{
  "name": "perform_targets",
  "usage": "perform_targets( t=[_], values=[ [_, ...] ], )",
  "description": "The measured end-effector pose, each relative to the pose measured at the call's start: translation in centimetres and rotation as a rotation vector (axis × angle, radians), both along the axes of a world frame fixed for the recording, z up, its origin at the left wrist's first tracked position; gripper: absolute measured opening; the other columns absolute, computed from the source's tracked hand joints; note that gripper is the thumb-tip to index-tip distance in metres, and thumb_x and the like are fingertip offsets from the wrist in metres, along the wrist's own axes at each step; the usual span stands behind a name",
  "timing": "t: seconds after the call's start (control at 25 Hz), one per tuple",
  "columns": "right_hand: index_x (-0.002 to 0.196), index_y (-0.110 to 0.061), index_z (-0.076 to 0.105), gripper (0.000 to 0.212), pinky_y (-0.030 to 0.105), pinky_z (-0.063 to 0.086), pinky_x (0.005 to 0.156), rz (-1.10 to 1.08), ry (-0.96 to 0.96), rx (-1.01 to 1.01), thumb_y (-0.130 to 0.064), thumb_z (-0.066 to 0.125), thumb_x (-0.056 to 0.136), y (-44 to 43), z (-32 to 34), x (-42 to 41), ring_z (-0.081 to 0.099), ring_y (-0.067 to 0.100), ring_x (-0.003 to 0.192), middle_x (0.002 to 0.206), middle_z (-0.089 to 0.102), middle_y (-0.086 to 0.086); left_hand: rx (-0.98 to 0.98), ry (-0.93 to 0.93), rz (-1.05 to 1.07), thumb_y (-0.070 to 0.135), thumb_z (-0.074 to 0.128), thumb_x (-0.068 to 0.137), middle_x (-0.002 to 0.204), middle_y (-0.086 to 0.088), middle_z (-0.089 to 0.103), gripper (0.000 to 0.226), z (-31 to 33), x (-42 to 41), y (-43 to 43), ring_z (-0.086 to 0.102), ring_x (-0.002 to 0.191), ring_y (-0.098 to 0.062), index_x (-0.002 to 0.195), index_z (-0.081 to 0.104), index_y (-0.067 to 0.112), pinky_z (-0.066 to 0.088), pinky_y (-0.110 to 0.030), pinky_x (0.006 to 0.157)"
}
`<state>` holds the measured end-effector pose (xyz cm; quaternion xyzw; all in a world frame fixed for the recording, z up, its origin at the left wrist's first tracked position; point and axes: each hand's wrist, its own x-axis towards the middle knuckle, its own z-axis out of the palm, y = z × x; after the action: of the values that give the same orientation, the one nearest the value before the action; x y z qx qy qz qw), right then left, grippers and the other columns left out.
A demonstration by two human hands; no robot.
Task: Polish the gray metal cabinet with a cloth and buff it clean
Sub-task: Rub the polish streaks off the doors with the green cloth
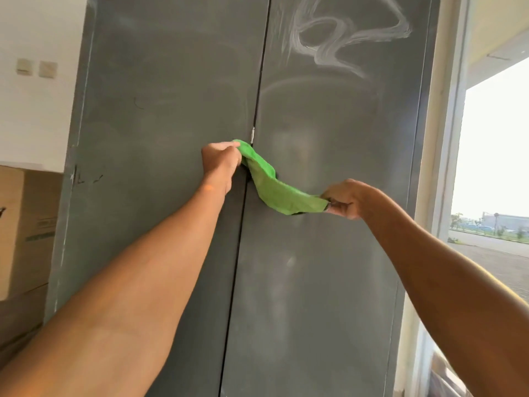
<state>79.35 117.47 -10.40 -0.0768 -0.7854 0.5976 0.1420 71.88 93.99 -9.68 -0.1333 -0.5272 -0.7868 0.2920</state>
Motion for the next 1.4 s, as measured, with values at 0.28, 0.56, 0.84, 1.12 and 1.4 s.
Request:
perform_targets(
  t=[0.28, 0.56, 0.84, 1.12, 1.4],
  values=[
    [0.108, -0.001, 0.07, 0.042, 0.027, 0.062, 0.081, 0.162, 0.009, -0.062, -0.027, 0.086, 0.078, 3.2, 1.6, 1.9, 0.073, 0.016, 0.092, 0.108, 0.072, 0.017, -0.454, -0.055, 0.404, 0.013, 0.086, 0.073, 0.081, -0.006, 0.07, 0.022, 0.1, -0.4, -1.1, 0.073, 0.086, -0.025, 0.09, 0.078, -0.001, 0.06, -0.03, 0.075],
    [0.128, -0.007, 0.065, 0.077, 0.035, 0.044, 0.107, 0.098, 0.023, 0.377, -0.025, 0.092, 0.059, 4.1, 2.0, 2.7, 0.058, 0.02, 0.12, 0.125, 0.066, 0.003, -0.85, -0.186, 0.352, 0.028, 0.094, 0.069, 0.12, -0.007, 0.072, 0.047, 0.8, 0.6, -2.7, 0.066, 0.112, -0.024, 0.109, 0.077, 0.01, 0.051, -0.034, 0.102],
    [0.114, 0.0, 0.066, 0.038, 0.027, 0.06, 0.055, 0.133, 0.015, 0.023, -0.013, 0.078, 0.081, 5.0, 2.1, 1.8, 0.075, 0.018, 0.07, 0.09, 0.076, 0.008, -0.696, -0.418, -0.211, 0.01, 0.08, 0.084, 0.074, -0.002, 0.075, 0.012, 0.4, 1.9, -4.5, 0.071, 0.068, -0.013, 0.088, 0.069, 0.01, 0.06, -0.026, 0.066],
    [0.086, -0.004, 0.064, 0.023, 0.028, 0.056, 0.045, -0.094, 0.283, 0.054, -0.005, 0.085, 0.078, -3.3, 3.4, -0.2, 0.068, 0.022, 0.063, 0.085, 0.07, 0.013, -0.456, -0.373, -0.327, -0.01, 0.046, 0.101, 0.075, -0.012, 0.052, 0.03, 0.7, 3.6, 3.4, 0.058, 0.059, -0.022, 0.073, 0.048, 0.0, 0.053, -0.022, 0.06],
    [0.109, -0.006, 0.069, 0.023, 0.036, 0.063, 0.072, 0.145, 0.201, 0.201, -0.018, 0.074, 0.09, -5.9, 2.6, 0.9, 0.077, 0.025, 0.082, 0.101, 0.075, 0.01, -0.325, -0.349, -0.4, 0.0, 0.032, 0.097, 0.09, -0.014, 0.05, 0.019, 1.7, 6.3, 5.0, 0.066, 0.092, -0.04, 0.087, 0.047, -0.001, 0.063, -0.037, 0.062]
  ],
)
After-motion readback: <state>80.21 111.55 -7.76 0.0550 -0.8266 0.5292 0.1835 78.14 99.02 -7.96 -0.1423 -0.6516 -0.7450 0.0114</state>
